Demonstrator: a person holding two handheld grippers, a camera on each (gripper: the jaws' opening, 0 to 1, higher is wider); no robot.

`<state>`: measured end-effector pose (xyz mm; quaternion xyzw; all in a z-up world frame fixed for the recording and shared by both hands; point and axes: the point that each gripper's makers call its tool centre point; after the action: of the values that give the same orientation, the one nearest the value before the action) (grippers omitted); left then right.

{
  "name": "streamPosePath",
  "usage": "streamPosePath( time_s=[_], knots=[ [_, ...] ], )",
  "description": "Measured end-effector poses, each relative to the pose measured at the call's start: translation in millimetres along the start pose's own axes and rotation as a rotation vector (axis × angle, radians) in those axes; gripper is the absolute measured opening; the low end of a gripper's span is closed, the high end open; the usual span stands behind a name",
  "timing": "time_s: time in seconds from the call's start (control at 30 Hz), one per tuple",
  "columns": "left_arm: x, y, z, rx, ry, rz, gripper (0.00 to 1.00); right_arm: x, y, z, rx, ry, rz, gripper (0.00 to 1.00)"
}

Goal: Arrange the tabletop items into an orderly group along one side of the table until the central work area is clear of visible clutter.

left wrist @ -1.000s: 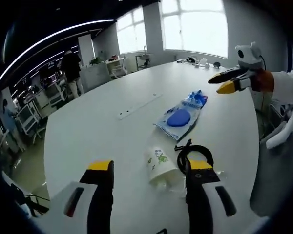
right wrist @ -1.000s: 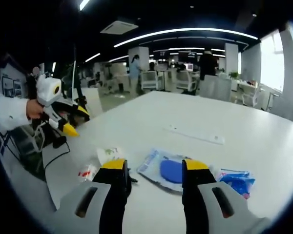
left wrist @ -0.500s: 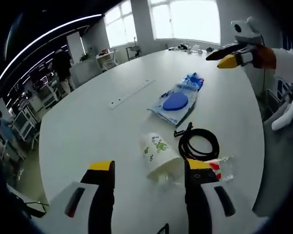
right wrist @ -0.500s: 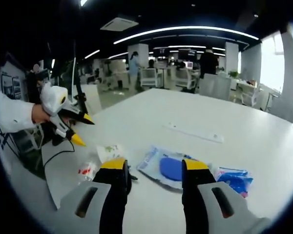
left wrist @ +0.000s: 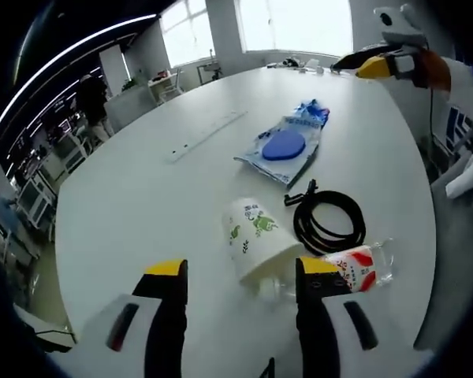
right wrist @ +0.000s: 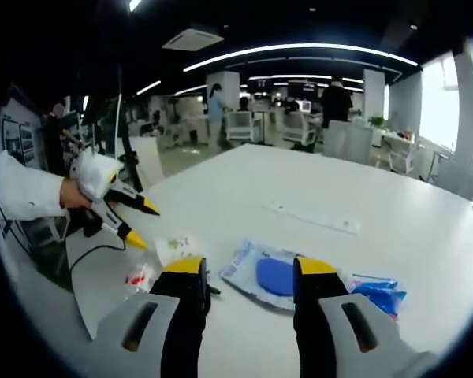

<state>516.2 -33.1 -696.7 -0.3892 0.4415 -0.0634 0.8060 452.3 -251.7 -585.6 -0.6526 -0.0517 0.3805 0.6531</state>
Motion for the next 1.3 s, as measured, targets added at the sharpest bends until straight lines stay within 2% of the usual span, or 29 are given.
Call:
streamPosePath(
  time_s=[0.47,0.83,1.3],
  knots=[
    [17.9,10.0,-5.4,0.003,-0.008,0.0,0.42,4.0,-3.9,1.8,-0.006,-0.005,-0.003,0.41],
    [31.6,15.2,-7.1,-0.005,-0.017,-0.017,0.32,14.4,-3.4,13.5,-0.012,-0.037,0.011,0.41],
    [39.2,9.7,0.2,0.008,-0.063,-0.043,0.07,20.9,1.1,23.1,-0.022,-0.059,0.032,0.4]
  ],
)
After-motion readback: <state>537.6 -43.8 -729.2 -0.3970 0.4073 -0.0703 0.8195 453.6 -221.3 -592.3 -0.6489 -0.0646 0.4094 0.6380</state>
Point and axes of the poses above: the point that each gripper's makers call its tool centre point, and the gripper's own axes: x roughly forward along the fingers, z roughly to its left, y roughly out of its underside, and after that the axes turned 15 degrees about -y, right-handed
